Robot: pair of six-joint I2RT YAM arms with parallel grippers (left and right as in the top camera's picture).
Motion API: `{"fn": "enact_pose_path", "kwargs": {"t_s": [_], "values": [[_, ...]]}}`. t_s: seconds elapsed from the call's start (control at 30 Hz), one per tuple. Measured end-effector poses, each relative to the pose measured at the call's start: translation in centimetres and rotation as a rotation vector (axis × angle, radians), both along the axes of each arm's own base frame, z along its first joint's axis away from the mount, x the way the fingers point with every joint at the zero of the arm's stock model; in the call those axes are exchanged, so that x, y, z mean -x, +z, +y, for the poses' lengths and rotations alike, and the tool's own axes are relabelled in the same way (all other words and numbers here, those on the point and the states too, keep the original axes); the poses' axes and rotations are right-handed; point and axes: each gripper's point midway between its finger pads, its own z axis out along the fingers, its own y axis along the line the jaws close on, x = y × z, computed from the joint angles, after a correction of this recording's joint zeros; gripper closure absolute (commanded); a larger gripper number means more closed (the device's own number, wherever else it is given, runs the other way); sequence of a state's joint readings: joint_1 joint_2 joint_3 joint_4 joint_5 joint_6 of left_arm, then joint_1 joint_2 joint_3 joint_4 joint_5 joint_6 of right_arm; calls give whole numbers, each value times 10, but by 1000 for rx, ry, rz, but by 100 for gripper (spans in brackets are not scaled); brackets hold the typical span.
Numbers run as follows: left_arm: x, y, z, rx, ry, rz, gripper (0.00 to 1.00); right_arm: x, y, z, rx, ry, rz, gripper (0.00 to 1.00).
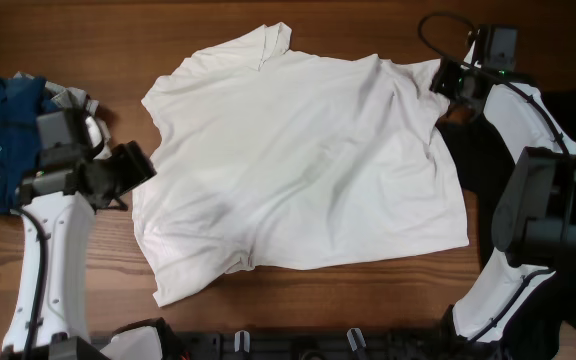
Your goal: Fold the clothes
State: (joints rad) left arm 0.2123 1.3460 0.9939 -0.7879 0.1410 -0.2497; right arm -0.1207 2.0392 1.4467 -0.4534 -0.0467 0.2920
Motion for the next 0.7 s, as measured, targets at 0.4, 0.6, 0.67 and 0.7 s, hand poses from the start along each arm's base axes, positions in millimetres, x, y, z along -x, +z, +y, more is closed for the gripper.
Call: {"fn": "enact_pose_path", "kwargs": {"t_s": [0.4,0.6,0.67,0.7], "values": [[-49,-61,-23,4,-117,25,60,70,-51,-97,-47,-317,261,96],[-51,-61,-23,-6,-132,16,34,137,-46,-205,-11,-544,324,81],[-56,-59,-22,-11,-135,-4,37,125,-23,-215,-51,-484,207,67],[-62,-56,-22,-18,-146,-33,42,98,12,-201,-79,-358,66,67]]}}
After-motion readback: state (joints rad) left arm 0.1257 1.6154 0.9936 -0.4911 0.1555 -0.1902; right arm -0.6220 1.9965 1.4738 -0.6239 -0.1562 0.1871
